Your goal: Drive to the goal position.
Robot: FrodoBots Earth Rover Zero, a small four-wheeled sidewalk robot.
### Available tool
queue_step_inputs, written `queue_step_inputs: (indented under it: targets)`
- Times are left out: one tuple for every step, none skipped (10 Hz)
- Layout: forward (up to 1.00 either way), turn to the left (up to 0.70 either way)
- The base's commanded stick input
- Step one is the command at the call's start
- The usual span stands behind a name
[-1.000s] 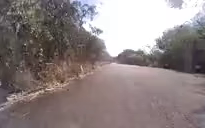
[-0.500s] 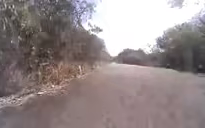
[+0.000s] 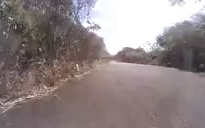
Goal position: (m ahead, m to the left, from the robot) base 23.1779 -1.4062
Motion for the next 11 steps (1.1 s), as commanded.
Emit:
queue_step_inputs:
  targets:
    - [0.5, 0.0]
    - [0.5, 0.0]
    - [0.5, 0.0]
    - [0.5, 0.0]
    - [0.5, 0.0]
    - [0.5, 0.0]
    - [0.5, 0.0]
    - [0.5, 0.0]
    - [0.5, 0.0]
    - [0.5, 0.0]
    - [0.5, 0.0]
